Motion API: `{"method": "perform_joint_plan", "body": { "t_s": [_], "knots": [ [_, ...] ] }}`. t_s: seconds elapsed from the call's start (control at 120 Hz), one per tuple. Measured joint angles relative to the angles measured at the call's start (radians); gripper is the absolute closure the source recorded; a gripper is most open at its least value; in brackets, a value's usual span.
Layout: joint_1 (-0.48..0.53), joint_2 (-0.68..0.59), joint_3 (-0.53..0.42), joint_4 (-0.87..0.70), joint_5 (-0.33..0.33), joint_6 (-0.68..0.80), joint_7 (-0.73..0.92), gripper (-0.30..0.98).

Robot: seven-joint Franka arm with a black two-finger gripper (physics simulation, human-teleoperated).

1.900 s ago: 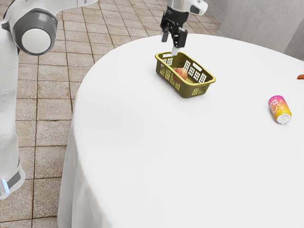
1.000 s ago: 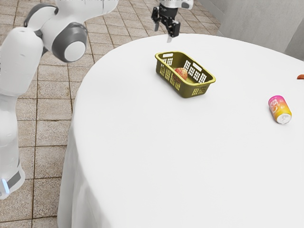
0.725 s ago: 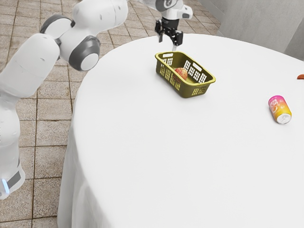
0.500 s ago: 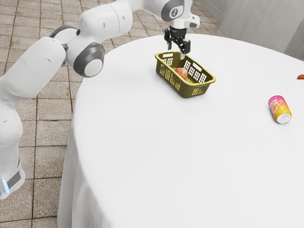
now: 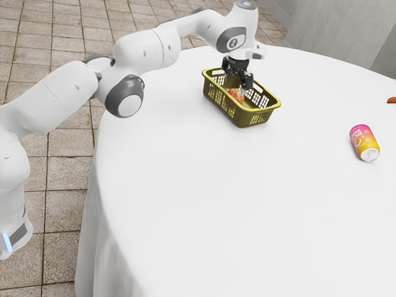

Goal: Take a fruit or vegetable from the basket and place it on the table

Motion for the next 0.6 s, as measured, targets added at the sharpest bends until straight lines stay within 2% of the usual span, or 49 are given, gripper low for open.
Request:
{"method": "perform_joint_plan", "body": {
  "t_s": [0.6],
  "knots": [
    [0.034, 0.102, -0.025, 0.075, 0.008, 0.068, 0.001, 0.0]
  ]
}}
